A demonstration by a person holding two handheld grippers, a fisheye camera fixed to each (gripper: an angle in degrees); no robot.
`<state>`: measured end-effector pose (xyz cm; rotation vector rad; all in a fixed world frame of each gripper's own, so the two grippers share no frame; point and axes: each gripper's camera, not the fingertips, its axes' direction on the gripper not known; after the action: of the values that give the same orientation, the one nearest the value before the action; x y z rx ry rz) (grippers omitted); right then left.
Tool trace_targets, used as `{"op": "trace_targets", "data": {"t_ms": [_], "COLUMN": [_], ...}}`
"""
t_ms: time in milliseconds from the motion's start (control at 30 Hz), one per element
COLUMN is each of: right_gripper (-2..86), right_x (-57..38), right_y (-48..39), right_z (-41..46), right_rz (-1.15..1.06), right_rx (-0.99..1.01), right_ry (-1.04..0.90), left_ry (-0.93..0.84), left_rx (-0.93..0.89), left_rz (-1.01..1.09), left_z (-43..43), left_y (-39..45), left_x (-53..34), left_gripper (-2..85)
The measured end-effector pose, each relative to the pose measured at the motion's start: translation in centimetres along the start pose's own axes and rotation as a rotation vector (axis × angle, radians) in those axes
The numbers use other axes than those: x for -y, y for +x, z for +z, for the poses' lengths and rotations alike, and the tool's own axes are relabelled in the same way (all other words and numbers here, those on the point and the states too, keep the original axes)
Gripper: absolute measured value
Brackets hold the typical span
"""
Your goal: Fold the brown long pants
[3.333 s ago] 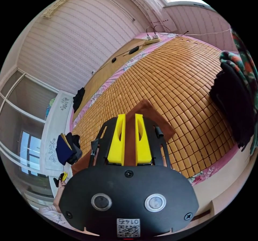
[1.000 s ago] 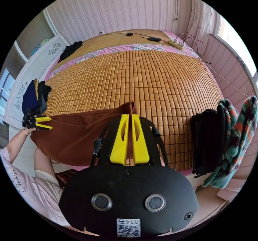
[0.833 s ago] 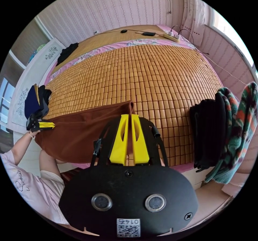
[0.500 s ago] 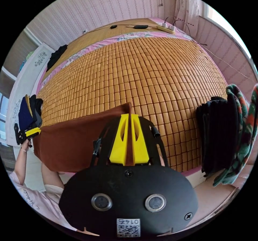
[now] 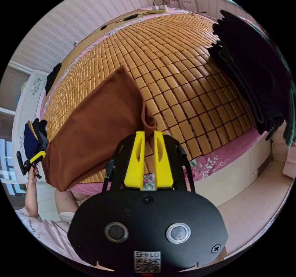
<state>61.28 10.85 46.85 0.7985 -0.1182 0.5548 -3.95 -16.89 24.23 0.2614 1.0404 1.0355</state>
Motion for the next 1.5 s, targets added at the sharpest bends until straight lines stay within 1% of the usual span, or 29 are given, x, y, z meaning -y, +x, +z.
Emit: {"op": "trace_targets", "data": {"t_ms": [67, 100, 167, 233, 300, 367, 433, 500, 600, 700, 767, 800, 867, 900, 967, 1000, 1067, 1100, 1167, 1267, 1333, 1367, 1400, 1467, 1500], "right_gripper": [3.0, 2.7, 2.0, 1.8, 1.8, 1.9, 2.0, 1.9, 2.1, 2.7, 3.6, 3.9, 6.5, 7.2, 10.7, 11.6, 14.9, 15.7, 17.1, 16.7, 13.3, 9.7, 7.9, 2.7, 2.4], "right_x": [-0.2, -0.3, -1.3, -2.3, -3.4, -4.7, -5.8, -7.0, -8.1, -7.7, -6.8, -6.6, -6.3, -6.4, -7.3, -7.7, -9.6, -10.1, -11.3, -11.2, -10.8, -10.7, -10.7, -11.4, -11.7], "right_y": [-1.5, -1.8, -2.4, -2.3, -2.0, -0.9, -0.4, -1.5, -6.1, -13.4, -21.5, -23.9, -34.6, -37.5, -48.9, -51.7, -62.1, -64.3, -71.4, -76.3, -77.5, -78.0, -78.2, -78.7, -78.7], "right_z": [0.0, -0.3, -2.3, -3.5, -3.6, -1.9, -1.0, -1.1, -1.8, -1.1, 1.1, 1.7, 4.6, 5.3, 8.5, 9.4, 13.1, 14.1, 18.2, 23.2, 25.4, 26.0, 26.0, 24.3, 23.8], "right_rz": [-0.053, -0.067, -0.126, -0.139, -0.129, -0.035, 0.049, 0.089, 0.025, -0.146, -0.348, -0.409, -0.663, -0.733, -0.984, -1.046, -1.259, -1.303, -1.396, -1.378, -1.35, -1.353, -1.358, -1.451, -1.484], "right_rx": [-0.03, -0.032, -0.021, -0.045, -0.129, -0.22, -0.261, -0.329, -0.38, -0.287, -0.134, -0.094, 0.054, 0.087, 0.192, 0.214, 0.223, 0.216, 0.14, 0.021, -0.049, -0.034, -0.015, 0.098, 0.119], "right_ry": [0.008, 0.012, 0.052, 0.06, 0.044, -0.017, -0.053, -0.021, 0.079, 0.139, 0.122, 0.113, 0.071, 0.055, -0.02, -0.042, -0.138, -0.16, -0.242, -0.352, -0.391, -0.429, -0.43, -0.362, -0.344], "left_ry": [0.009, 0.009, 0.013, 0.025, 0.037, 0.052, 0.047, 0.051, 0.096, 0.161, 0.217, 0.226, 0.254, 0.266, 0.316, 0.324, 0.348, 0.352, 0.366, 0.388, 0.387, 0.38, 0.376, 0.356, 0.348], "left_rx": [-0.022, -0.024, -0.026, -0.028, -0.019, -0.012, -0.015, 0.013, 0.044, 0.046, 0.054, 0.05, 0.037, 0.041, 0.051, 0.045, 0.002, -0.005, -0.03, -0.066, -0.083, -0.098, -0.108, -0.136, -0.143], "left_rz": [-0.023, -0.033, -0.094, -0.138, -0.188, -0.254, -0.3, -0.336, -0.411, -0.468, -0.452, -0.441, -0.379, -0.362, -0.31, -0.306, -0.302, -0.303, -0.314, -0.338, -0.336, -0.329, -0.327, -0.34, -0.347], "left_z": [-2.6, -3.2, -5.8, -8.0, -9.9, -11.7, -12.6, -13.8, -16.2, -18.4, -19.8, -20.1, -21.0, -21.3, -22.0, -22.0, -22.0, -22.0, -22.2, -22.4, -22.3, -22.1, -22.0, -20.9, -20.6], "left_y": [-0.5, -0.6, -1.8, -3.0, -4.4, -6.5, -8.2, -9.7, -12.8, -16.3, -18.5, -18.9, -20.1, -20.2, -20.6, -20.8, -21.8, -22.0, -23.1, -24.9, -26.3, -27.2, -27.7, -29.7, -30.1], "left_x": [-4.1, -5.2, -10.1, -14.2, -18.3, -23.3, -26.4, -28.8, -31.8, -33.7, -34.5, -34.6, -34.8, -34.9, -35.5, -35.7, -36.5, -36.7, -37.5, -37.9, -37.3, -36.7, -36.3, -35.0, -34.7], "left_gripper": [5.0, 5.0, 4.9, 5.0, 4.9, 5.0, 5.4, 5.9, 6.8, 8.4, 10.3, 11.2, 14.8, 15.7, 19.1, 19.8, 21.3, 21.5, 21.9, 21.3, 20.7, 20.2, 20.0, 19.1, 18.9]}}
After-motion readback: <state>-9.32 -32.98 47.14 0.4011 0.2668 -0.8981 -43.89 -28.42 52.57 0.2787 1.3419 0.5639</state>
